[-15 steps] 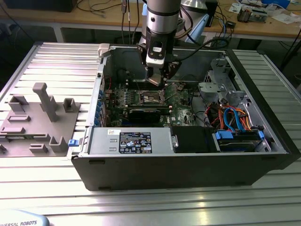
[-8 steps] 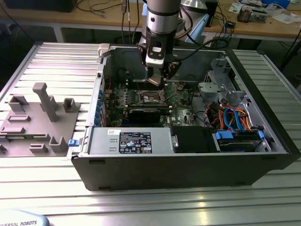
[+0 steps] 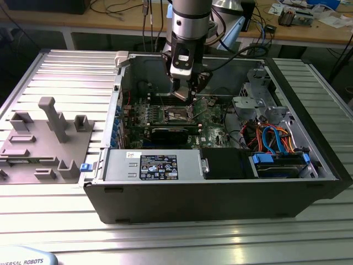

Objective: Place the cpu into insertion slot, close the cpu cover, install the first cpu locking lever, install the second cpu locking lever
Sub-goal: 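Place the cpu into insertion slot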

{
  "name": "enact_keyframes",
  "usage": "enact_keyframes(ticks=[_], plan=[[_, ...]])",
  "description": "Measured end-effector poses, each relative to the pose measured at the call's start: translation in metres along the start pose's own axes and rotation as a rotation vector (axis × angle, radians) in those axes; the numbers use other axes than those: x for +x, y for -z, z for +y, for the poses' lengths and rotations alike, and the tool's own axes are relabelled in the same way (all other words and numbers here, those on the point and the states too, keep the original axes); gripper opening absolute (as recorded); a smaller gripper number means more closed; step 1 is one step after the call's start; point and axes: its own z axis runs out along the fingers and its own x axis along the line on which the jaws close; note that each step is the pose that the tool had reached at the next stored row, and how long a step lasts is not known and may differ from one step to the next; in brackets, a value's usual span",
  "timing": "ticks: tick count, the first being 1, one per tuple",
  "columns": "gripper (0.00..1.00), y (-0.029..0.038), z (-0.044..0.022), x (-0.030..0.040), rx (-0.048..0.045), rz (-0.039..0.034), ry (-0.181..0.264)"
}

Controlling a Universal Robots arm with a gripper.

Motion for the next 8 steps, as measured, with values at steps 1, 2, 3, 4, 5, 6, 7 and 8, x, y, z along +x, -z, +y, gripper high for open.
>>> enact_keyframes(ticks=[1, 2, 3, 4, 5, 6, 7, 8], plan=[[0.54, 0.0000, 0.0000, 0.0000, -0.0001, -0.0003, -0.003], [0.54, -0.0001, 0.0000, 0.0000, -0.0001, -0.0004, -0.006], [0.54, -0.0001, 0.0000, 0.0000, -0.0003, -0.0008, -0.011], [0.54, -0.0002, 0.0000, 0.0000, -0.0004, -0.0011, -0.016], [0.54, -0.0002, 0.0000, 0.0000, -0.0003, -0.0014, -0.019], [0.54, -0.0004, 0.0000, 0.0000, 0.0001, -0.0023, -0.023], [0.54, -0.0005, 0.0000, 0.0000, 0.0010, -0.0036, -0.027], [0.54, -0.0006, -0.0001, 0.0000, 0.0027, -0.0054, -0.030]])
